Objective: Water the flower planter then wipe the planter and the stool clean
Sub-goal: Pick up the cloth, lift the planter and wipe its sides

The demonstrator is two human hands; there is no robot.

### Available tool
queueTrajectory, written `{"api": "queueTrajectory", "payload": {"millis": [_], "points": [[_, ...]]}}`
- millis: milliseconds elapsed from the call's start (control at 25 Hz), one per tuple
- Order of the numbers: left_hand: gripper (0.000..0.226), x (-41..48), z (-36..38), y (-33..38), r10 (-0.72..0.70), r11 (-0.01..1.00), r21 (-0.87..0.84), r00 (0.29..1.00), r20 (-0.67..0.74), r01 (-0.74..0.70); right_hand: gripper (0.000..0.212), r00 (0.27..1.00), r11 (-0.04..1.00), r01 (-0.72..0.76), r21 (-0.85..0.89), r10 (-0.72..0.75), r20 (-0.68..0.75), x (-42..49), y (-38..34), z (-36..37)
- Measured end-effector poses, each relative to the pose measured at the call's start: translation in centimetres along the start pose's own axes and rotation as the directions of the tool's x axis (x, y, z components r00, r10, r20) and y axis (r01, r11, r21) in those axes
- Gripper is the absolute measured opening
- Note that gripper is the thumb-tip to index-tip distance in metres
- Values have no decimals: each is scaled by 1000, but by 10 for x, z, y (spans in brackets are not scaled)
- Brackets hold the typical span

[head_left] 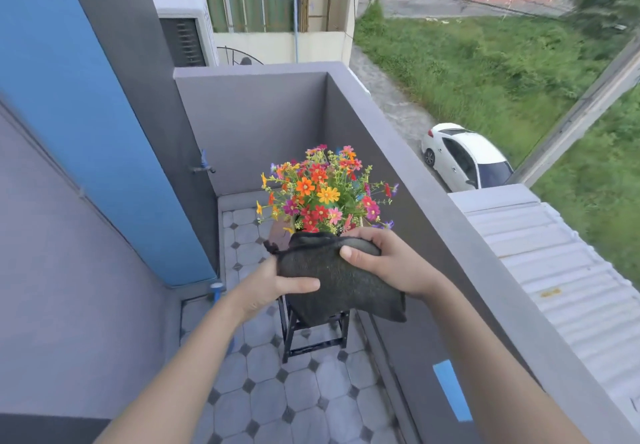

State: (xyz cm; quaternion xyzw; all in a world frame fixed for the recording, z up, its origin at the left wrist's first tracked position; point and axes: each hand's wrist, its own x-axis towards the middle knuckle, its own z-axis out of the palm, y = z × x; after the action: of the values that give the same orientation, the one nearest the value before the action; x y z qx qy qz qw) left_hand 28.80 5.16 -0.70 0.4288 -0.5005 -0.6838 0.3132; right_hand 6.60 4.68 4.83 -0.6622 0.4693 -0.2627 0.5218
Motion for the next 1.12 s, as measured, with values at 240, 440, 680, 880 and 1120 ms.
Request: {"api": "queueTrajectory", "payload": {"millis": [240,440,680,880,1120], "points": [[84,-20,-14,-29,-206,943,-277,978,-44,186,24,996,994,-83,75,86,-38,7,34,31],[34,-24,-28,-55,-282,842,-524,934,-220,131,27,984,988,-149,-50,143,-111,18,84,83],[29,31,-50,-122,-370,910,-391,695,-616,138,15,884,957,-280,-72,228,-407,43,174,104],[49,99,-71,-144,-55,917,234,681,-730,324,43,702,979,-172,-111,43,-711,100,234,98],[62,151,-80,-161,223,693,670,805,-550,266,64,655,936,-74,-343,-214,-724,152,288,65]]}}
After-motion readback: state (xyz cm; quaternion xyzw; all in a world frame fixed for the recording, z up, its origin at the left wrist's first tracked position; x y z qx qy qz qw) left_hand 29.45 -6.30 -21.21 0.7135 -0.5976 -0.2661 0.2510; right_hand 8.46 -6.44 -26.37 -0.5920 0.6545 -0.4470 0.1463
